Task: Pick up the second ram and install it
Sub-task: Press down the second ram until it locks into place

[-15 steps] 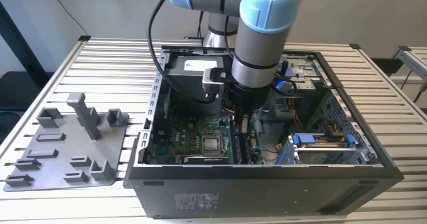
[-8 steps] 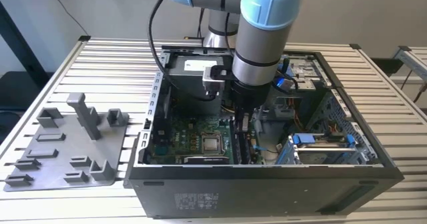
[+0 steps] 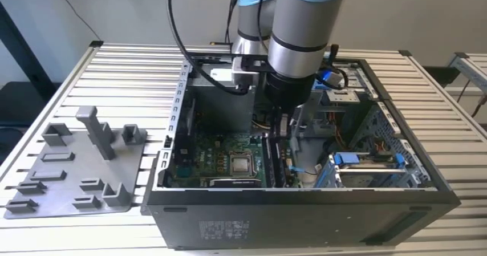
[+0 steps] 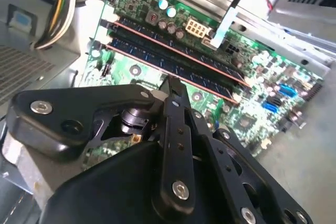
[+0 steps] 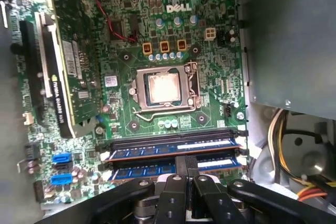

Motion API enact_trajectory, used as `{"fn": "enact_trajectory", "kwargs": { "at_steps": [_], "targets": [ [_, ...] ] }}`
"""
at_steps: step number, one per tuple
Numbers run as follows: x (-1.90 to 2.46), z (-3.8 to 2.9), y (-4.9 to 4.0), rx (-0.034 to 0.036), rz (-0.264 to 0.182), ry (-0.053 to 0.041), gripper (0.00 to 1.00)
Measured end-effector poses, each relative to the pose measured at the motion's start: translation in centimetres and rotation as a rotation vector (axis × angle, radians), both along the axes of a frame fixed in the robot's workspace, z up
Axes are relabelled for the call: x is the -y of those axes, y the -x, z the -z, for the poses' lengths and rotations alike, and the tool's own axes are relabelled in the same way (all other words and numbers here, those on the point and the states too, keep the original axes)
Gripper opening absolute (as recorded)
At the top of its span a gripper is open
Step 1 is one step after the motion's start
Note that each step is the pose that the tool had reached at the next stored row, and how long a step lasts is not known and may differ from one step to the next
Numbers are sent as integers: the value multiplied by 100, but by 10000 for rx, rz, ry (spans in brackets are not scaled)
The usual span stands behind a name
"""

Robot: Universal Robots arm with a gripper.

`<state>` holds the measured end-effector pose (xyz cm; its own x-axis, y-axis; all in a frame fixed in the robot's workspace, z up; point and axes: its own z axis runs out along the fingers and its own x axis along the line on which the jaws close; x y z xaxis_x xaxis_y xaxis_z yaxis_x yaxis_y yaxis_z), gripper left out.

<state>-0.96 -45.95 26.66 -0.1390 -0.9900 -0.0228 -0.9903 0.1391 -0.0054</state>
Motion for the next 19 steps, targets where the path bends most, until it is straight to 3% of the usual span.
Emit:
{"fn": "enact_trajectory", "kwargs": {
  "at_steps": [5, 19],
  "targets": [
    [0, -204, -1, 15, -2, 2, 11],
    [0, -205, 0, 17, -1, 20, 11]
  ]
}}
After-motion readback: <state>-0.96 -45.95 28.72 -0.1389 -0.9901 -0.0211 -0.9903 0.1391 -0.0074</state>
